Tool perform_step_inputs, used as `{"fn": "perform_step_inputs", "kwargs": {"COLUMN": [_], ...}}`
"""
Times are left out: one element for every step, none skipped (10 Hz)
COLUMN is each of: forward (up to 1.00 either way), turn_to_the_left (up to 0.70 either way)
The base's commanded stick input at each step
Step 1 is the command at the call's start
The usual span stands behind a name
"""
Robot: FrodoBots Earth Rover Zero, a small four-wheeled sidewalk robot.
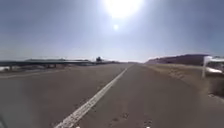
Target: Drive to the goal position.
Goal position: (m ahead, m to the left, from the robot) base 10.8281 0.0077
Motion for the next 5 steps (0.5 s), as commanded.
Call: {"fn": "perform_step_inputs", "kwargs": {"forward": [0.70, 0.70, 0.70, 0.70, 0.70], "turn_to_the_left": [0.00, 0.00, 0.00, 0.00, 0.00]}}
